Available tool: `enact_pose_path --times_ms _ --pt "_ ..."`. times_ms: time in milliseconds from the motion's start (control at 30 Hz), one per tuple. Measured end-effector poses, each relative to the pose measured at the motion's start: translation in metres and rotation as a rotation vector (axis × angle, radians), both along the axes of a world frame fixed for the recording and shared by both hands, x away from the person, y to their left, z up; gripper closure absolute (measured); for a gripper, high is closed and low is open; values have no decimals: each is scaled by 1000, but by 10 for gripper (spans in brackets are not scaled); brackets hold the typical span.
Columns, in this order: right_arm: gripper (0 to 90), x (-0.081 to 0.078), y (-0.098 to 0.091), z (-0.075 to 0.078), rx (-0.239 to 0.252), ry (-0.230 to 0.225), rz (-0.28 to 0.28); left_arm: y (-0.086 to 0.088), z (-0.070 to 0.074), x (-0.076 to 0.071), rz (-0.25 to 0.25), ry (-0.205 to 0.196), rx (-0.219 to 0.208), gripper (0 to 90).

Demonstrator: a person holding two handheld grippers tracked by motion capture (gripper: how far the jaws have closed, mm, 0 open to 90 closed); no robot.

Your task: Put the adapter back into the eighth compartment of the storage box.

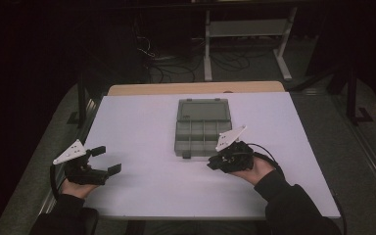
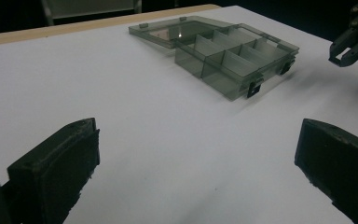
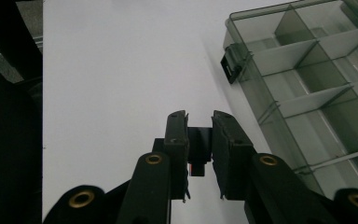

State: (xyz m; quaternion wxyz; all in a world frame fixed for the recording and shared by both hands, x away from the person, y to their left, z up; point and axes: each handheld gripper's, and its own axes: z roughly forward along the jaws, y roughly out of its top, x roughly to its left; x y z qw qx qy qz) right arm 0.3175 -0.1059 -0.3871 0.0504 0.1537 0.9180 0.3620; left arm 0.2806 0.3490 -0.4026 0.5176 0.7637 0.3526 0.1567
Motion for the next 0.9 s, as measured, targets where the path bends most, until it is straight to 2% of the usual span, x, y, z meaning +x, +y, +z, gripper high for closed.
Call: enact_pose_path --times_ms 433,600,900 --pt "749 14 -5 5 7 -8 -24 0 0 0 1 0 0 0" --pt "749 16 -6 5 -4 -14 -33 0 0 0 0 0 2 0" --pt "749 26 -12 14 27 -33 -53 0 0 0 3 2 2 0"
